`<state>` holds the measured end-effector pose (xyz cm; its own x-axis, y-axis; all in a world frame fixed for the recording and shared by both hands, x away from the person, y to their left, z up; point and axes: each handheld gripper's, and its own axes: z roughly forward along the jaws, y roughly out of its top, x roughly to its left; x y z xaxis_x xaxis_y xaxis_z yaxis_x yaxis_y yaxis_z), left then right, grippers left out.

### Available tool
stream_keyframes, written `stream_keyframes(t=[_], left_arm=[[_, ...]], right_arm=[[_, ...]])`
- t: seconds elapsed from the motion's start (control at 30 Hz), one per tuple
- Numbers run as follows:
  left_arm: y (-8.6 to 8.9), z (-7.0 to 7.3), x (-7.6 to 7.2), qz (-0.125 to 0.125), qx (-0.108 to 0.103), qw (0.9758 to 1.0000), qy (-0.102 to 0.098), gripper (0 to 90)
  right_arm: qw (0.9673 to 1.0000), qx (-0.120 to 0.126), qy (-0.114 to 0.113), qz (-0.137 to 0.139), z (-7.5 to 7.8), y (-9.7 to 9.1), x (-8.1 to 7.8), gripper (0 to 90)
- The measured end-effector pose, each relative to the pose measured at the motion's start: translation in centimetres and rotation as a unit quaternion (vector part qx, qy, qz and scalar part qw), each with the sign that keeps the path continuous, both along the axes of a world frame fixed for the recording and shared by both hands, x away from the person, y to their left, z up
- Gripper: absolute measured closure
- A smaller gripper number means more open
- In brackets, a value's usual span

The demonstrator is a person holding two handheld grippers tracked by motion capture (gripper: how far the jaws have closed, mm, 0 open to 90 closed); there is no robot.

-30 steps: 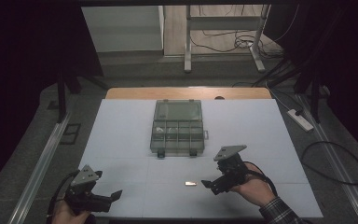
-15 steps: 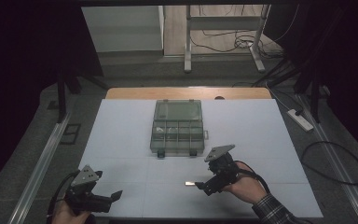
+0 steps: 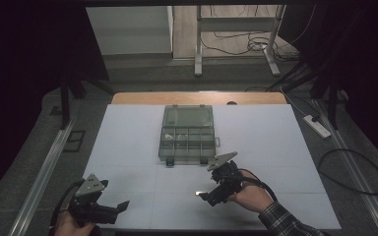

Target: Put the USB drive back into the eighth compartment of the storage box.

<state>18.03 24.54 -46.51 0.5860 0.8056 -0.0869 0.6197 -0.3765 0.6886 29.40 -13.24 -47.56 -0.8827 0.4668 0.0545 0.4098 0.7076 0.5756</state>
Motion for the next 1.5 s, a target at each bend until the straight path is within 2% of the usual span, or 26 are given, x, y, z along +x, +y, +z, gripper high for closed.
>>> stream_keyframes(t=[0.2,0.33,0.67,0.9,1.17,1.5], left_arm=[[0.0,0.0,0.0,0.0,0.001,1.0,0.0,2.1],[0.0,0.0,0.0,0.0,0.001,1.0,0.0,2.1],[-0.1,0.0,0.0,-0.001,0.004,1.0,0.001,2.1],[-0.1,0.0,0.0,-0.001,0.006,1.0,0.0,2.1],[0.1,0.0,0.0,0.001,-0.004,1.0,0.002,2.1],[0.1,0.0,0.0,0.001,-0.004,1.0,0.001,2.1]], right_arm=[[0.9997,-0.024,0.006,0.0,-0.2,0.8,0.0,0.0],[0.9995,-0.029,0.014,0.001,-0.3,1.3,0.2,0.0],[0.9981,-0.058,0.017,0.013,-1.3,2.2,0.4,0.0],[0.9972,-0.069,0.016,0.022,-1.9,2.7,0.6,0.0],[0.9941,-0.102,0.01,0.034,-2.8,3.2,0.5,0.0],[0.9899,-0.134,0.004,0.045,-4.0,3.5,0.6,0.0]])
